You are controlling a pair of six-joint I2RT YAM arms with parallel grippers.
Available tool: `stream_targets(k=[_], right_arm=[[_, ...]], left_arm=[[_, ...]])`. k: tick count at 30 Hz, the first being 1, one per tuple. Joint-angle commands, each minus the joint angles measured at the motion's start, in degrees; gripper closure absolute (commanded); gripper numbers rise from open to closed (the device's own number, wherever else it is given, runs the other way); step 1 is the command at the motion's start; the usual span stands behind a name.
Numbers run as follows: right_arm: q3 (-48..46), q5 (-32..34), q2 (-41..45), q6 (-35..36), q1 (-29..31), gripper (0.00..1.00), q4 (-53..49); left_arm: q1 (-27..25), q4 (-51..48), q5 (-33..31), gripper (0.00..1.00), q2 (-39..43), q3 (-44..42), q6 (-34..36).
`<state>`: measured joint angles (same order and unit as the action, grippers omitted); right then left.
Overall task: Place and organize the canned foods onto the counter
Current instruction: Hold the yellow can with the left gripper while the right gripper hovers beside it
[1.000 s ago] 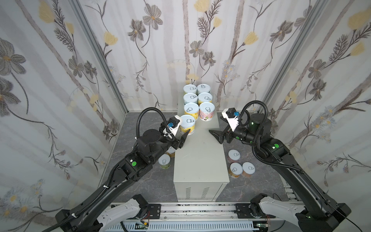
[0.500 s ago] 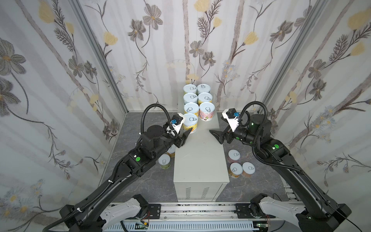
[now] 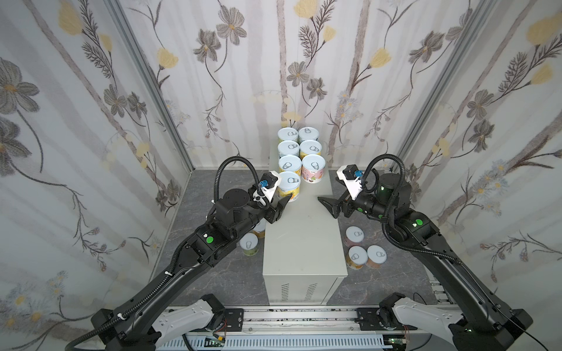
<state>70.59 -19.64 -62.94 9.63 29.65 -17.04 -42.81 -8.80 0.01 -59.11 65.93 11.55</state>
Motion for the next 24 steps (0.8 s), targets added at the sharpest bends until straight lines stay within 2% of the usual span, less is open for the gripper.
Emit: stream_targets(k=[1, 24], right_arm=[[-0.19, -0.01, -0.08, 0.92, 0.10, 0.00, 0.51], [-0.54, 0.54, -0.08, 1.27, 0.06, 0.00, 0.36]], left_arm=[[0.09, 0.41, -0.29, 0.36, -0.47, 1.08, -0.64], [0.08, -0.08, 0.08, 0.36, -0.83, 1.29, -0.65]])
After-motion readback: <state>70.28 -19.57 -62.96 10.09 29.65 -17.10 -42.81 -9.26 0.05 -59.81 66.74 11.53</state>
